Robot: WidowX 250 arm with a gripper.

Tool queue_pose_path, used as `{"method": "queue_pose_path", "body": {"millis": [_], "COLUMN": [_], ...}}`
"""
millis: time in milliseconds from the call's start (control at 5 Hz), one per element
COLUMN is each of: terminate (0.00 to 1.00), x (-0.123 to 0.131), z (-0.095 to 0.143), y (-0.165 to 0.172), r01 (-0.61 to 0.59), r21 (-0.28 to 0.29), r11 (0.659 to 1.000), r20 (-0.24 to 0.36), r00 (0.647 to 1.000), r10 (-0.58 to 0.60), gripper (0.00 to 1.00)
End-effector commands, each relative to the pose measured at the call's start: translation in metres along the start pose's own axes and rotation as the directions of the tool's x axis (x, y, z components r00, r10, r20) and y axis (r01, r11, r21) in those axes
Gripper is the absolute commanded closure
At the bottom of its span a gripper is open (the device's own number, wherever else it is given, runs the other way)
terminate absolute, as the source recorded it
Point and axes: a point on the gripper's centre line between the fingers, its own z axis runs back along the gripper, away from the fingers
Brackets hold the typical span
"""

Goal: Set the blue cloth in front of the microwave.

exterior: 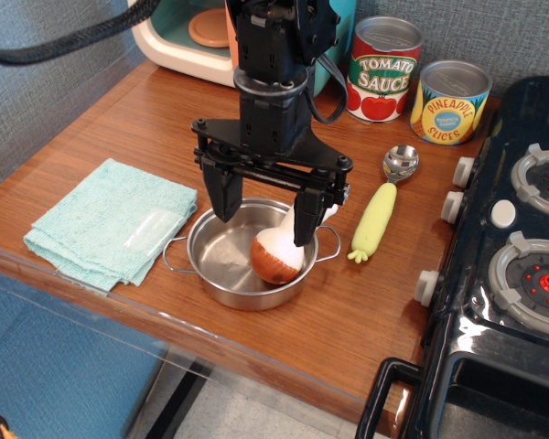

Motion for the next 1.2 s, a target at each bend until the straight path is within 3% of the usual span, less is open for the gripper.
{"method": "queue_pose_path", "body": {"millis": [0, 600, 1000], "terminate": [0.0, 0.0, 0.0], "x": [0.0, -0.018, -0.011], "z": [0.0, -0.006, -0.013], "y": [0.0, 0.081, 0.132], "r01": [0.0, -0.083, -0.023], "r21": [0.0, 0.037, 0.087], "r11": [1.0, 0.996, 0.996], "r20": [0.0, 0.0, 0.039], "r00": [1.0, 0.997, 0.999], "r10": [0.0, 0.083, 0.019], "gripper": [0.0, 0.0, 0.0]}}
